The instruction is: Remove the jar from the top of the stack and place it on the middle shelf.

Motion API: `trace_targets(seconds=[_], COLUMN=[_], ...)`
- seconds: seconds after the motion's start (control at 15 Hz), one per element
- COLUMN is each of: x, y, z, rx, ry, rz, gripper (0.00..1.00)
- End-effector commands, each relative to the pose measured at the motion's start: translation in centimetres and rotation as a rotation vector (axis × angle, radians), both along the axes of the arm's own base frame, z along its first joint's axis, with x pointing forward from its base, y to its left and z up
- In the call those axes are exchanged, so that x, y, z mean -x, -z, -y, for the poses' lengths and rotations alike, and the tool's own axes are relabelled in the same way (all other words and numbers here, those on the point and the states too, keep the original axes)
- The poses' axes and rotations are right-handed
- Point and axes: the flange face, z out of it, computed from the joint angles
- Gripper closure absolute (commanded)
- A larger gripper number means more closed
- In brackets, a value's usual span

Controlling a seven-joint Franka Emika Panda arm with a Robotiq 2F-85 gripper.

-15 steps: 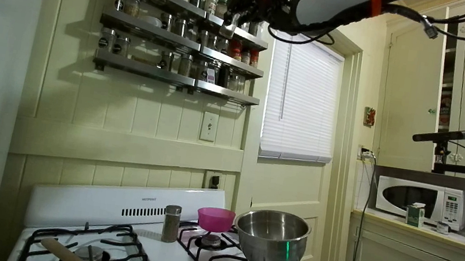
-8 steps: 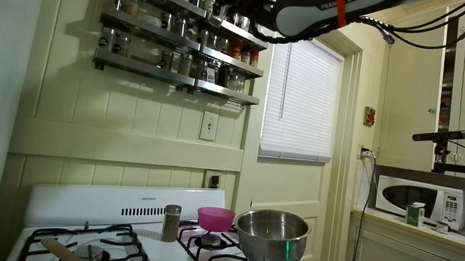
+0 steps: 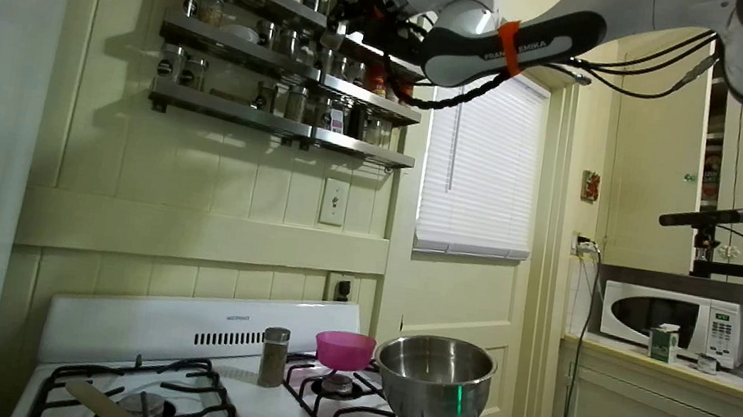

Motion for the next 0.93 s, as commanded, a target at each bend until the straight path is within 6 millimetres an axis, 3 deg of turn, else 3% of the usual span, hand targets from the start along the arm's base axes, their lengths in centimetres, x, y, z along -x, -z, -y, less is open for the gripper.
trace_targets(seconds=[0.0,0.27,0.33,0.87], x=[-0.5,-1.3,-1.5,-3.6], y=[0.2,0.4,0.4,2.3], z=[-0.1,-0.3,-0.1,-0.2], rx=[-0.005,-0.013,-0.004,-0.017], ry=[-0.004,-0.015,-0.015,-0.039], rz=[0.004,0.008,0.019,0.02], gripper=[0.51,0.51,0.76,0.76])
